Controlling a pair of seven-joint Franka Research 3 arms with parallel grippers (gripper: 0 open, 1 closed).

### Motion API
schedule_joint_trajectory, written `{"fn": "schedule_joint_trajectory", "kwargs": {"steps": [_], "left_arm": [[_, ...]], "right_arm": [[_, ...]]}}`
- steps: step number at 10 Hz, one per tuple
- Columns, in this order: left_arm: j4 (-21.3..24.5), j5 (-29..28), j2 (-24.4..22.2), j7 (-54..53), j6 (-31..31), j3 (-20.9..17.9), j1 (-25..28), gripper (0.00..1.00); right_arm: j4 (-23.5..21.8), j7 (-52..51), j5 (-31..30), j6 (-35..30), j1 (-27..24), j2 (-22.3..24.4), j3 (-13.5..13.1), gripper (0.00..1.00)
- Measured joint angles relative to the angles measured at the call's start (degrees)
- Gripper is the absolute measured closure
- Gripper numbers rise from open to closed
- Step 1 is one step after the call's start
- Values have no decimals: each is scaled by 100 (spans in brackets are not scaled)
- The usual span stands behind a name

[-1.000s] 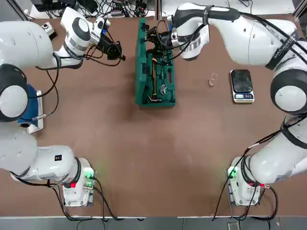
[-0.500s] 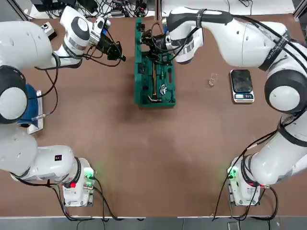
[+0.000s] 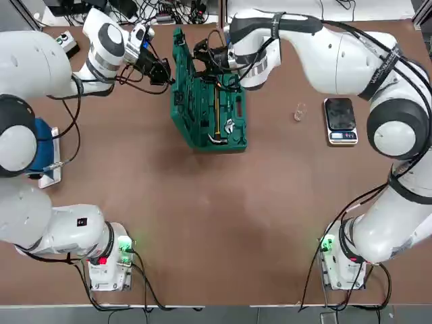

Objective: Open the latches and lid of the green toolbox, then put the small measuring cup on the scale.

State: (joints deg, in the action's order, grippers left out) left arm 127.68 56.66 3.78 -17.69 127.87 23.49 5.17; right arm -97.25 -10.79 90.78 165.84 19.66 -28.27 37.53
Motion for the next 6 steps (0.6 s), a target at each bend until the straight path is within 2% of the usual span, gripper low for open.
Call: {"fn": "schedule_joint_trajectory", "kwargs": {"steps": [3, 5, 6], "left_arm": [[7, -7, -120, 102, -378, -14, 296, 99], [73, -118, -257, 203, -515, -36, 528, 99], [101, -224, -282, 290, -512, -39, 541, 99]], "right_arm": [[50, 6, -375, -13, -133, -37, -47, 29], [66, 9, -822, -408, -421, -52, -70, 1], [64, 8, -1101, -734, -631, -54, -91, 0]]}}
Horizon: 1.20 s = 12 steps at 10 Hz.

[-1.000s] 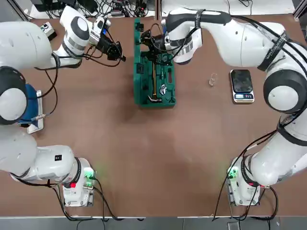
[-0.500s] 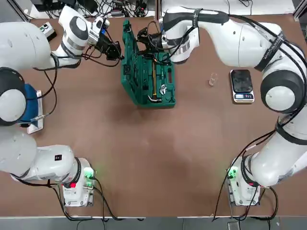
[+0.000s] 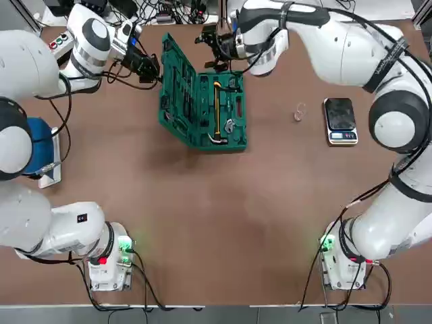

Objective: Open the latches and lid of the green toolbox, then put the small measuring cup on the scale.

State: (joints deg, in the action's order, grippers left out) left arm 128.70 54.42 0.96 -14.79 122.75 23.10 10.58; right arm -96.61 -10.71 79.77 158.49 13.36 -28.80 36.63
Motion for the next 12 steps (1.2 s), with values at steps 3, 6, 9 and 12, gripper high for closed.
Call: {"fn": "schedule_joint_trajectory", "kwargs": {"steps": [3, 6, 9, 12], "left_arm": [[82, -44, -1, 158, 285, 7, -9, 99], [143, -44, 32, 221, 636, 3, -4, 99], [195, -44, 206, 237, 993, 8, -14, 99], [193, -44, 321, 236, 1054, 3, -10, 99]], "right_arm": [[2, 110, -1230, -1359, -421, 75, -547, 0], [137, 1155, -2954, -2748, -518, 484, -1343, 0], [89, 1921, -4268, -3867, -513, 1248, -2013, 0], [138, 2039, -6240, -5171, -629, 2108, -2943, 0]]}}
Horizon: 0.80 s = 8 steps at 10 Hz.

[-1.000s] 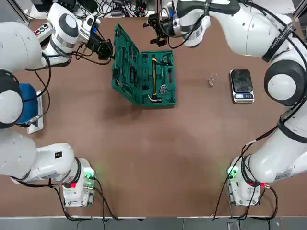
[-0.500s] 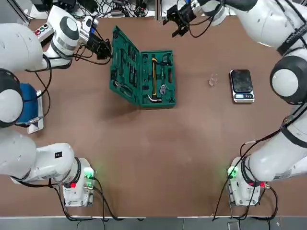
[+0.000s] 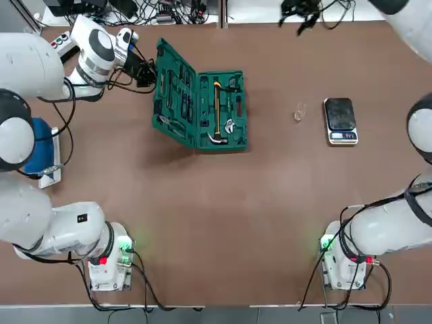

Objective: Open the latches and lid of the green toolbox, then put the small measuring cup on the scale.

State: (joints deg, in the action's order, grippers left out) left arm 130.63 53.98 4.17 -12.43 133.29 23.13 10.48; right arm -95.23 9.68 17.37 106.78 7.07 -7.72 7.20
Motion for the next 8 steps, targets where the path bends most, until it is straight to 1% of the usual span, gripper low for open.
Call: {"fn": "schedule_joint_trajectory", "kwargs": {"steps": [1, 4, 5, 7, 8], "left_arm": [[1, 0, 1, 0, 0, 0, 1, 99], [16, -14, 12, -5, 3, -10, 21, 99], [26, -61, 20, -5, 13, -14, 39, 99], [45, -170, 49, -5, 27, -19, 90, 99], [63, -193, 67, -5, 47, -20, 122, 99]], "right_arm": [[94, 0, -503, -309, -114, 169, -79, 0], [365, 8, -1533, -874, -356, 358, -133, 0], [471, 6, -1705, -1074, -476, 373, -137, 0], [845, -7, -1763, -1422, -701, 380, -161, 0], [1057, -7, -1764, -1597, -734, 382, -189, 0]]}}
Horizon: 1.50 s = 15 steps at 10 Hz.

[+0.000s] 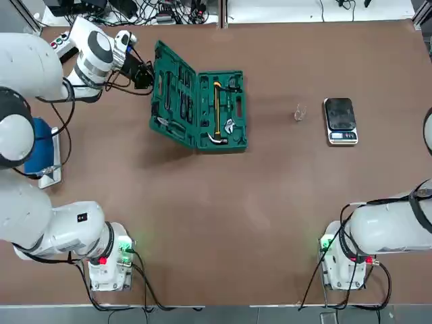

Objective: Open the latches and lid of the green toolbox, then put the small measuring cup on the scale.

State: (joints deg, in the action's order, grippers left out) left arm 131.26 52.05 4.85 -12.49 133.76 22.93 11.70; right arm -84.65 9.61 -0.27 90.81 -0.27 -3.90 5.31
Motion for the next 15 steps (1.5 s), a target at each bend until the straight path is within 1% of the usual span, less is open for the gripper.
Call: {"fn": "schedule_joint_trajectory", "kwargs": {"steps": [1, 4, 6, 7, 8, 10, 12, 15], "left_arm": [[22, -4, 20, -3, 28, 0, 29, 99], [88, -7, 72, -8, 209, -16, 66, 99], [101, -14, 138, -9, 334, -26, 70, 99], [103, -15, 198, -9, 420, -27, 71, 99], [104, -17, 268, -11, 519, -28, 71, 99], [106, -23, 424, -40, 719, -27, 69, 99], [105, -24, 531, -154, 789, -26, 69, 99], [108, -25, 692, -266, 955, -21, 53, 99]], "right_arm": [[154, 0, 0, -99, -4, 0, -22, 0], [205, 9, 1, -246, 15, -41, -18, 0], [124, 218, 2, -411, 131, -91, 25, 0], [-44, 342, 2, -369, 225, -114, 55, 0], [-323, 433, 2, -146, 301, -116, 88, 0], [-1180, 604, 4, 647, 350, -31, 247, 0], [-1876, 658, 5, 1226, 368, 79, 351, 0], [-3145, 663, 6, 2693, 382, 89, 441, 0]]}}
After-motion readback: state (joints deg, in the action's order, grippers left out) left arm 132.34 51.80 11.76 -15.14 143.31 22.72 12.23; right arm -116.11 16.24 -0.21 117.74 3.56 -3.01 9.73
